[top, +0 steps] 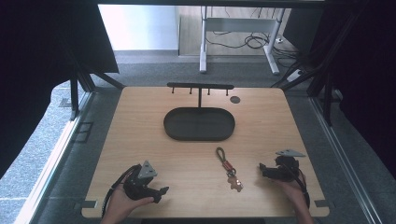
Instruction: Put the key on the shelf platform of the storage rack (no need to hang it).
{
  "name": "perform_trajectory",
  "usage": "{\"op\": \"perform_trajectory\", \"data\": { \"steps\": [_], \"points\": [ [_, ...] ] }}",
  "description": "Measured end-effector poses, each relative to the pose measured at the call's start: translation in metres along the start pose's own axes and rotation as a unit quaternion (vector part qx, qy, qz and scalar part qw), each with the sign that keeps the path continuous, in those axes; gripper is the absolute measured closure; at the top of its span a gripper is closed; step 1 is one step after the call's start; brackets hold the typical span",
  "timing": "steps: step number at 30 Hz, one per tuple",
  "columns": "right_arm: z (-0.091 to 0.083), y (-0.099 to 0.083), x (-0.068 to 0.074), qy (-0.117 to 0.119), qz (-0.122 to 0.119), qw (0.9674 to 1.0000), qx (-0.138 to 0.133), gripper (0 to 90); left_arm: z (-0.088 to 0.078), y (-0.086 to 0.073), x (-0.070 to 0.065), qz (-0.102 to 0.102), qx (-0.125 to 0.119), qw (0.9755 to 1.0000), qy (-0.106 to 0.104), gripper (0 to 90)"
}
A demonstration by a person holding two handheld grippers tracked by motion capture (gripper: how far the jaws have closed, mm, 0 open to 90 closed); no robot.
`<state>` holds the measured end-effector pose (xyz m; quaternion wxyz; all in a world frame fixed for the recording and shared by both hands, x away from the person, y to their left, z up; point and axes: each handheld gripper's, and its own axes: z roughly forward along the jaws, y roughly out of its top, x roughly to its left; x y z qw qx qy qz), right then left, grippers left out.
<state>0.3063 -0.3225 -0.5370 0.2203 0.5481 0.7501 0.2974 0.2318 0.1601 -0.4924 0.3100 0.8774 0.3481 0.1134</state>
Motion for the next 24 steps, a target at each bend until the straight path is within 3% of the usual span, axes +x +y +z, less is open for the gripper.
{"op": "perform_trajectory", "data": {
  "steps": [5, 9, 19, 24],
  "points": [
    [-0.011, -0.007, -0.007, 0.011, 0.005, 0.9999, -0.006, 18.3, -0.002, 0.002, -0.007, 0.008, -0.002, 1.0, -0.002, 18.9],
    [-0.023, -0.009, -0.011, 0.004, 0.001, 0.9998, -0.019, 24.8, -0.005, 0.001, -0.01, 0.018, -0.007, 0.9998, -0.001, 18.9],
    [-0.042, -0.007, -0.019, 0.021, 0.021, 0.9978, -0.059, 46.4, -0.012, -0.001, -0.004, 0.009, -0.018, 0.9998, 0.003, 19.0],
    [-0.045, -0.006, -0.015, 0.031, 0.002, 0.9973, -0.067, 51.2, -0.011, -0.002, -0.003, 0.003, -0.015, 0.9999, 0.002, 19.0]
  ]
}}
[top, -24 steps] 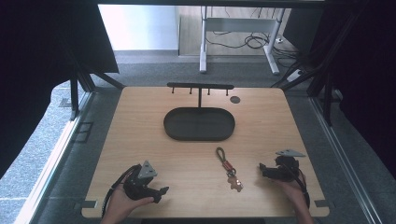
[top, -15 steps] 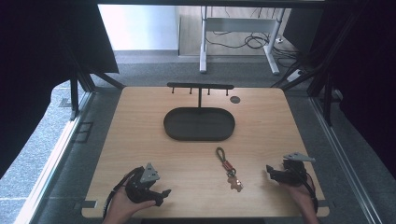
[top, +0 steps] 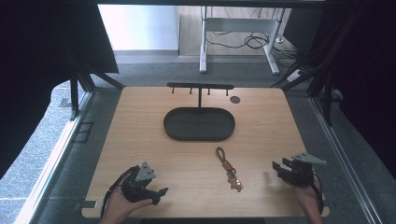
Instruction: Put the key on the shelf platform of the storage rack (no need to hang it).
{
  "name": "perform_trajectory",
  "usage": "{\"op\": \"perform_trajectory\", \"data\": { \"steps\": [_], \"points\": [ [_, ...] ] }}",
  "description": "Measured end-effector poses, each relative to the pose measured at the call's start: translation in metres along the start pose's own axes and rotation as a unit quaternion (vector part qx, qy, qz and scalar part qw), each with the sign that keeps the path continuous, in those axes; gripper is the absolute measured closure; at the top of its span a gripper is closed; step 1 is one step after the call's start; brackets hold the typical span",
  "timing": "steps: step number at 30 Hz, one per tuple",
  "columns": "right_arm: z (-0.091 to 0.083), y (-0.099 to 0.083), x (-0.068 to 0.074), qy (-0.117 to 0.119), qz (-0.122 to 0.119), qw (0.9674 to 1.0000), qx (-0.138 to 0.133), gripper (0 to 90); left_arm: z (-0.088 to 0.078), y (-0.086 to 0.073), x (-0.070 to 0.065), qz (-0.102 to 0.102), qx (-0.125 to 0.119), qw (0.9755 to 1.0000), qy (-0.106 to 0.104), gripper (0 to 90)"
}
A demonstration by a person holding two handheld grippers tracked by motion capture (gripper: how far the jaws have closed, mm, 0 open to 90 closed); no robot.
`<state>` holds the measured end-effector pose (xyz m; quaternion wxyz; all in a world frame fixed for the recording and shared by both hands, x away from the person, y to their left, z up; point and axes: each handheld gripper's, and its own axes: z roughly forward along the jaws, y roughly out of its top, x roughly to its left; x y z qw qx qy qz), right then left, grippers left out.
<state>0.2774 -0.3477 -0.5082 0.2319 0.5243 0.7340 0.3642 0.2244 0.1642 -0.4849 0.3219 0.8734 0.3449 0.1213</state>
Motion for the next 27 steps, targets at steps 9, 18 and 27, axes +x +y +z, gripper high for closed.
{"op": "perform_trajectory", "data": {
  "steps": [9, 18, 27],
  "points": [
    [0.004, 0.009, 0.007, 0.02, -0.019, 0.9993, 0.025, 49.5, 0.005, -0.001, 0.004, -0.001, 0.005, 1.0, -0.008, 19.1],
    [0.004, 0.037, 0.022, 0.037, -0.072, 0.9924, 0.092, 44.5, -0.009, -0.002, 0.009, -0.008, -0.015, 0.9999, 0.003, 19.1],
    [0.006, 0.057, 0.04, 0.058, -0.109, 0.9861, 0.111, 40.0, -0.008, 0.0, 0.007, -0.003, -0.013, 0.9999, 0.0, 19.1]
  ]
}}
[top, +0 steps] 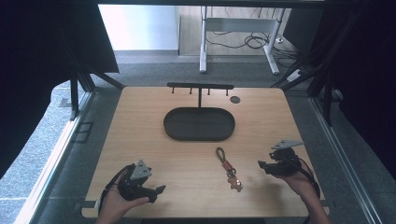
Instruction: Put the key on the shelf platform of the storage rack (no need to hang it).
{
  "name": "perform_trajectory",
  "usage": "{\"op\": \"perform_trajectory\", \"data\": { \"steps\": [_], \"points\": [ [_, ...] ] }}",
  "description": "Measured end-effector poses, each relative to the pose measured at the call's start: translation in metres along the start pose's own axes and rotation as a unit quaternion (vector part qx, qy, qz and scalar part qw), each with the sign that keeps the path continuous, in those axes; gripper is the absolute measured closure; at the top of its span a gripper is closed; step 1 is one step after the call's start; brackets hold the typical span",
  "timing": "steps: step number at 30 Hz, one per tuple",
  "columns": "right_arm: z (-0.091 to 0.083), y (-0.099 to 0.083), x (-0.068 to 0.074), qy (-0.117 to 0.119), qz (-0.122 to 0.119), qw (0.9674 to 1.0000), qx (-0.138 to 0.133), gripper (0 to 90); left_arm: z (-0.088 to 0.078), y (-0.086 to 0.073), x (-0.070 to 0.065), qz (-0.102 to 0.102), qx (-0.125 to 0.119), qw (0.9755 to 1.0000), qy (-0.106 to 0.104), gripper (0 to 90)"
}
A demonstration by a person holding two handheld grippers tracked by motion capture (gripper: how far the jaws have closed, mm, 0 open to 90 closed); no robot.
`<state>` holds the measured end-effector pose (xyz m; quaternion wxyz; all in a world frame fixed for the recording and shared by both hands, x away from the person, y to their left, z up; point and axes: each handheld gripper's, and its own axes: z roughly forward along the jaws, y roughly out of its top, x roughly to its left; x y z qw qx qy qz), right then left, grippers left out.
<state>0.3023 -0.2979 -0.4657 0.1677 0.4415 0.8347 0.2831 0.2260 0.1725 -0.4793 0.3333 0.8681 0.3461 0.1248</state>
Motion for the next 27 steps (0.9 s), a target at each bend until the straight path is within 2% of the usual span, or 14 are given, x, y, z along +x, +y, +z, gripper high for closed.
{"op": "perform_trajectory", "data": {
  "steps": [2, 8, 9, 27],
  "points": [
    [0.001, 0.008, 0.004, 0.005, -0.01, 0.9999, 0.01, 39.3, 0.001, 0.0, 0.0, 0.001, 0.003, 1.0, 0.0, 19.1],
    [0.002, 0.018, 0.008, 0.015, -0.02, 0.9995, 0.021, 38.9, -0.001, 0.0, -0.001, 0.001, -0.002, 1.0, 0.001, 19.1],
    [0.002, 0.02, 0.01, 0.018, -0.027, 0.9991, 0.027, 38.9, -0.002, 0.0, -0.001, 0.003, -0.003, 1.0, 0.001, 19.1],
    [0.006, 0.044, 0.025, 0.034, -0.049, 0.9976, 0.036, 40.5, -0.002, 0.001, -0.003, 0.006, -0.001, 1.0, 0.0, 19.1]
  ]
}}
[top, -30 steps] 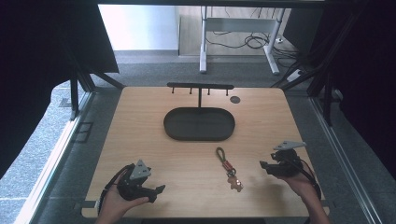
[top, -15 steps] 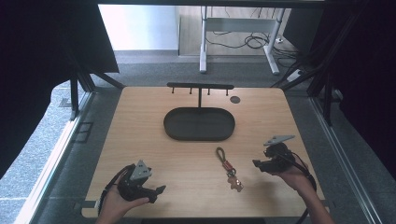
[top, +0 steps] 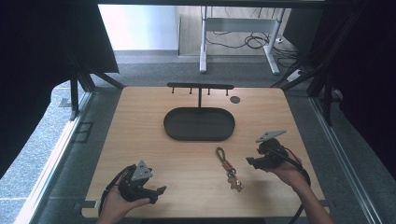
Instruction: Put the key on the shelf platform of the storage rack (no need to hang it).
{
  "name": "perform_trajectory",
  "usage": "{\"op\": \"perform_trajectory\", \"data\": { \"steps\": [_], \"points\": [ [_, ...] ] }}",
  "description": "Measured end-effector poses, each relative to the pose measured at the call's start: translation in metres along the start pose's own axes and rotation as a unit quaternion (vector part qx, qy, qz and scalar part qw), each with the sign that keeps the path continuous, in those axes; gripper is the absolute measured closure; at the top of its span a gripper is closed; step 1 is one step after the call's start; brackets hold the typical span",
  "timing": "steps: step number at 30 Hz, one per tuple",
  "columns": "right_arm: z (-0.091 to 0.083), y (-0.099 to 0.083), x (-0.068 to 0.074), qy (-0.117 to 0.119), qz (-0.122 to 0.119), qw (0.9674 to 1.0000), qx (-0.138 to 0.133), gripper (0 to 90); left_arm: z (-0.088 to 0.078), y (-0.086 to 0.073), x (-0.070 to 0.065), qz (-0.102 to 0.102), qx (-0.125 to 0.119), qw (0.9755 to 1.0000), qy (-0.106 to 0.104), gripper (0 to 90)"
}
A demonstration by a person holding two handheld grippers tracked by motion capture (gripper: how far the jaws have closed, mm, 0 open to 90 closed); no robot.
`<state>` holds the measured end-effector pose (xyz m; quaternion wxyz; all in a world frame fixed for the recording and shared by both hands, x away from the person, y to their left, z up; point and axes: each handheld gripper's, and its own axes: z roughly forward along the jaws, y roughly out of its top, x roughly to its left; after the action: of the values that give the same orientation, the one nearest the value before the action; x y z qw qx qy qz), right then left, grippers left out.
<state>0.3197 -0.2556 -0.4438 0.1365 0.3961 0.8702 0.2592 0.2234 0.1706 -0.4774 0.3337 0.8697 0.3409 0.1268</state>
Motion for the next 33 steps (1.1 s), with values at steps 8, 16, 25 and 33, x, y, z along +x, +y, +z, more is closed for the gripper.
{"op": "perform_trajectory", "data": {
  "steps": [8, 16, 25, 33],
  "points": [
    [0.005, 0.012, 0.006, 0.004, -0.008, 0.9999, 0.004, 41.0, 0.002, 0.0, -0.001, 0.002, 0.003, 1.0, -0.002, 19.1],
    [0.011, 0.019, 0.013, 0.01, -0.02, 0.9996, 0.015, 41.1, 0.003, 0.0, -0.002, 0.003, 0.005, 1.0, -0.003, 19.1],
    [0.019, 0.027, 0.02, 0.015, -0.025, 0.9993, 0.024, 41.2, 0.003, 0.0, -0.001, 0.003, 0.007, 1.0, -0.004, 19.1],
    [0.024, 0.031, 0.025, 0.018, -0.035, 0.9988, 0.029, 41.1, 0.004, 0.0, -0.001, 0.003, 0.007, 1.0, -0.005, 19.1]
  ]
}}
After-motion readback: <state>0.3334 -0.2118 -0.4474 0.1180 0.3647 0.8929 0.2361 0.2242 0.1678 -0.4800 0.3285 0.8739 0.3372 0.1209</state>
